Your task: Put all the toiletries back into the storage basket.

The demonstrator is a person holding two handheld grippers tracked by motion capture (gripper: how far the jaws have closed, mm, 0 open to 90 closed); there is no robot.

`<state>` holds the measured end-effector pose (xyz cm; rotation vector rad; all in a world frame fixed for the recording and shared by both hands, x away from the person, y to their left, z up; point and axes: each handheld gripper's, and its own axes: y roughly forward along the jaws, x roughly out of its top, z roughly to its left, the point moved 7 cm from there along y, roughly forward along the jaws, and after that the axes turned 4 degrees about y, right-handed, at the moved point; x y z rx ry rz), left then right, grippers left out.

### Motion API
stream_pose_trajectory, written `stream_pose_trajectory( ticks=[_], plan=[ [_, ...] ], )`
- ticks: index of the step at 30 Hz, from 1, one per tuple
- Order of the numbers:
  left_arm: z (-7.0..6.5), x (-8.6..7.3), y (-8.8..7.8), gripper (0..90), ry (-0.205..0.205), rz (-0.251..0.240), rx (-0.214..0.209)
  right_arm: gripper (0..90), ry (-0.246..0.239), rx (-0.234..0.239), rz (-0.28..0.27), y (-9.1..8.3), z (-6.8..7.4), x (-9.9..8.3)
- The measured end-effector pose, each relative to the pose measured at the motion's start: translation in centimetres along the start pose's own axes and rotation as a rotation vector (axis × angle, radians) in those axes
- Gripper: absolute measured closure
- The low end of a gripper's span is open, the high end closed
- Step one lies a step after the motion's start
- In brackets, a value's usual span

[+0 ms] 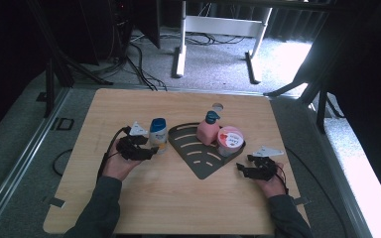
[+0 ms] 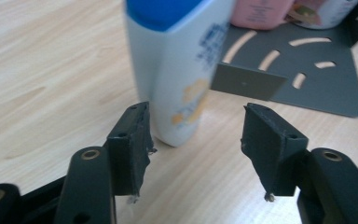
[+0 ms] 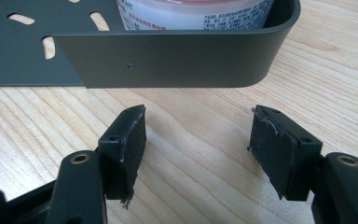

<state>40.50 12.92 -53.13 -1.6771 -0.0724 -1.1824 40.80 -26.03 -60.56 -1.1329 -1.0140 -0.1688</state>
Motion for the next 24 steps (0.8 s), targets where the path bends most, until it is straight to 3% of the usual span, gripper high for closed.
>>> stream_pose_trajectory(
  ticks=[8,12,16,24],
  plan=[
    [0.6,1.1,0.8,38.4,0.040,0.012,0.021,35.8,0.001,0.000,0.000,0.0,0.0,0.0],
    [0.8,1.2,0.9,38.9,0.040,0.013,0.018,35.7,0.001,0.000,0.000,0.0,0.0,0.0],
    [0.6,1.3,0.9,43.0,0.047,0.022,0.001,35.7,0.001,0.000,0.000,0.0,0.0,0.0],
    [0.0,1.1,0.3,52.6,0.059,0.056,0.008,35.7,0.001,0.000,-0.001,0.0,0.0,0.0]
  ],
)
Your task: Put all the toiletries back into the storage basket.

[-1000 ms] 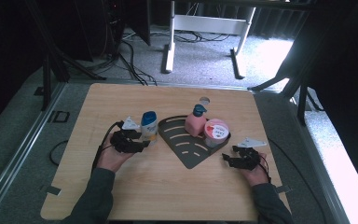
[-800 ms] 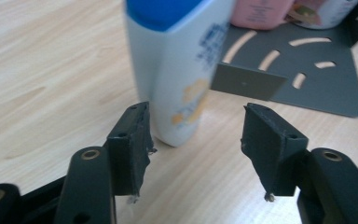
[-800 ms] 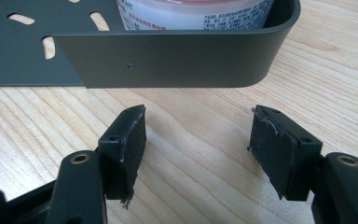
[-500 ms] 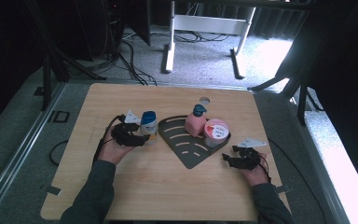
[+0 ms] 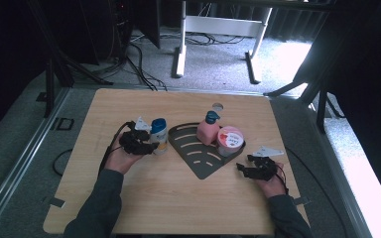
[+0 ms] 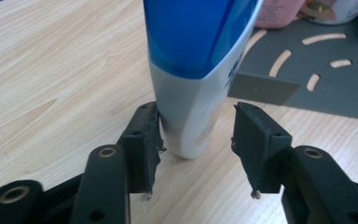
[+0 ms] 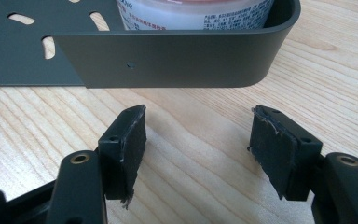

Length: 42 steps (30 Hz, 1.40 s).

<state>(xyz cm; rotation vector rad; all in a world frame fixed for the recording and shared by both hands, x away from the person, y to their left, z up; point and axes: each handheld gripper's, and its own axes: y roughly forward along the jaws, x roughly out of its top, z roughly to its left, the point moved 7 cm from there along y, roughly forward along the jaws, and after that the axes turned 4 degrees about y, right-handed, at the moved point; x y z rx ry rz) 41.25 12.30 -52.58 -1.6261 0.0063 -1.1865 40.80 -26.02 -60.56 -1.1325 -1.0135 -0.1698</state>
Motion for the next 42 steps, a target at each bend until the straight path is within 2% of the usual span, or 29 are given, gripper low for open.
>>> stream_pose_trajectory(
  ticks=[6,15,23,32,42],
  plan=[
    [-0.3,0.1,-0.4,53.5,0.017,0.027,-0.019,35.7,0.000,0.000,0.000,0.0,0.0,0.0],
    [-0.1,0.9,-0.9,50.7,0.036,0.059,-0.015,35.7,-0.002,0.000,0.001,0.0,0.0,0.0],
    [0.0,1.4,-0.9,50.6,0.050,0.083,-0.008,35.7,-0.002,0.000,0.000,0.0,0.0,0.0],
    [0.1,1.7,-0.7,50.5,0.055,0.101,-0.023,35.7,-0.002,0.000,0.000,0.0,0.0,0.0],
    [0.2,2.2,-0.7,49.8,0.090,0.128,-0.019,35.8,-0.002,0.000,-0.001,0.0,0.0,0.0]
  ],
)
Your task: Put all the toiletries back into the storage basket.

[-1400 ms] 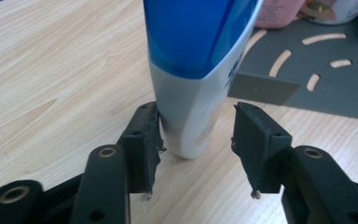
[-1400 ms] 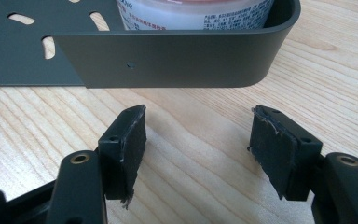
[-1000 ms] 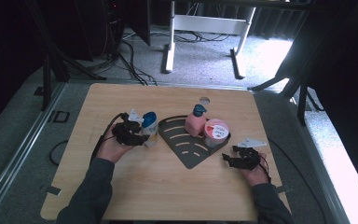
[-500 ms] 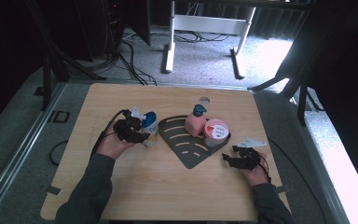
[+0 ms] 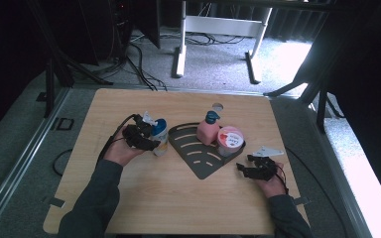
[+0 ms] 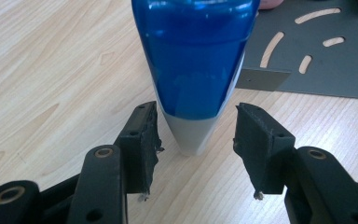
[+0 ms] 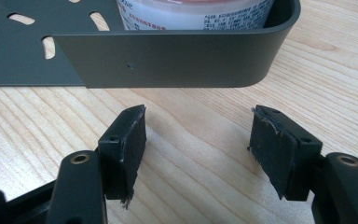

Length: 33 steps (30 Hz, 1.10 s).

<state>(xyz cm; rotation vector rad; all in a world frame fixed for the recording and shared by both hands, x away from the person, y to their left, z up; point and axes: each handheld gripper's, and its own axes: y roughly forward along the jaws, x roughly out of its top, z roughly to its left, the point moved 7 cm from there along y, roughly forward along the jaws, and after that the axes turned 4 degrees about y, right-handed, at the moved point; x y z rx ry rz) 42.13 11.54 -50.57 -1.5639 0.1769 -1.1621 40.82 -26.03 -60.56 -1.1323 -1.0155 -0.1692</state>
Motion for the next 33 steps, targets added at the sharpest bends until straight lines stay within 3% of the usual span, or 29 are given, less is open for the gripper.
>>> stream_pose_trajectory(
  ticks=[33],
  plan=[
    [0.7,1.7,0.1,49.7,0.079,0.102,-0.008,35.7,0.001,0.000,0.001,0.0,0.0,0.0]
  ],
)
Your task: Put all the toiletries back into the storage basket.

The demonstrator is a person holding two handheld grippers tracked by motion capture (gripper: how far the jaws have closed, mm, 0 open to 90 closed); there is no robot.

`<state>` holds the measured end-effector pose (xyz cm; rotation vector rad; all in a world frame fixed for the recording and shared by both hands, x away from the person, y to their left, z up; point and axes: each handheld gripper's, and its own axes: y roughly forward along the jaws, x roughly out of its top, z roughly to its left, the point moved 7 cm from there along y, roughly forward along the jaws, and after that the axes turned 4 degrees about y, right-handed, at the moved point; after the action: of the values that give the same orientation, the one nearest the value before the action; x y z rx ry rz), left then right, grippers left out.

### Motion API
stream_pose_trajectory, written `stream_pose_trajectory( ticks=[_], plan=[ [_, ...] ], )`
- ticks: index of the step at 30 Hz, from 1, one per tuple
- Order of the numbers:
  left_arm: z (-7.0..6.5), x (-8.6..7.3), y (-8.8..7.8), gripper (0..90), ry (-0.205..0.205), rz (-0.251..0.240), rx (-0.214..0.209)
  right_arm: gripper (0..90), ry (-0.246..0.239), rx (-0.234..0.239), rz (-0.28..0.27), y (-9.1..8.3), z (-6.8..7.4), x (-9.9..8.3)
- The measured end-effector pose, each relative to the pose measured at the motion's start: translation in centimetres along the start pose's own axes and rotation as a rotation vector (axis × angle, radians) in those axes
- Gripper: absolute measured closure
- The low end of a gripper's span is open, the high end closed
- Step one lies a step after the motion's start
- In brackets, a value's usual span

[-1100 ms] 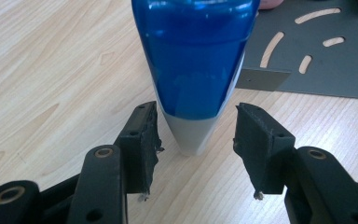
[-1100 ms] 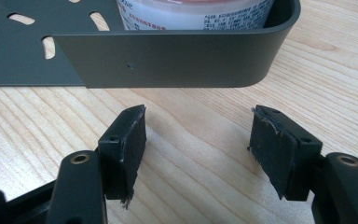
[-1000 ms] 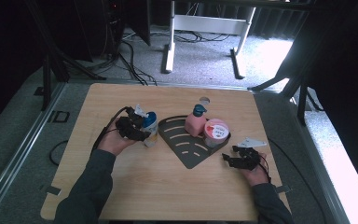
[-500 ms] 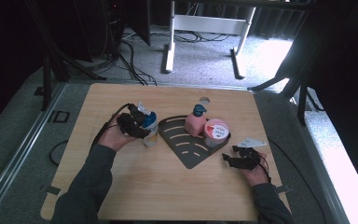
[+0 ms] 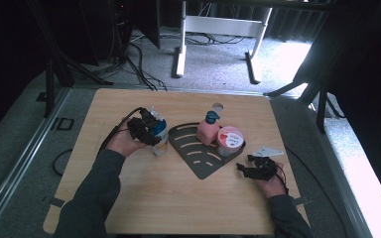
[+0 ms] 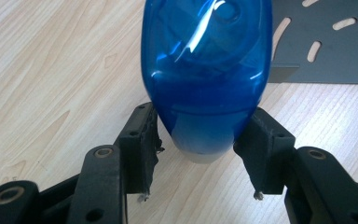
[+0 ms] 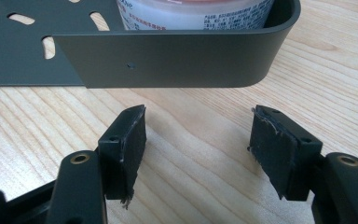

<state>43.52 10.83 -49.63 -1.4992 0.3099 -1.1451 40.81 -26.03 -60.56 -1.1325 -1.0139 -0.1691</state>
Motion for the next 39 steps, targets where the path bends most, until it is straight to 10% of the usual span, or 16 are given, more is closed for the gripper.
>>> stream_pose_trajectory(
  ticks=[39],
  plan=[
    [-0.2,0.6,2.8,48.6,0.057,0.145,-0.041,35.7,-0.002,0.000,0.000,0.0,0.0,0.0]
  ],
)
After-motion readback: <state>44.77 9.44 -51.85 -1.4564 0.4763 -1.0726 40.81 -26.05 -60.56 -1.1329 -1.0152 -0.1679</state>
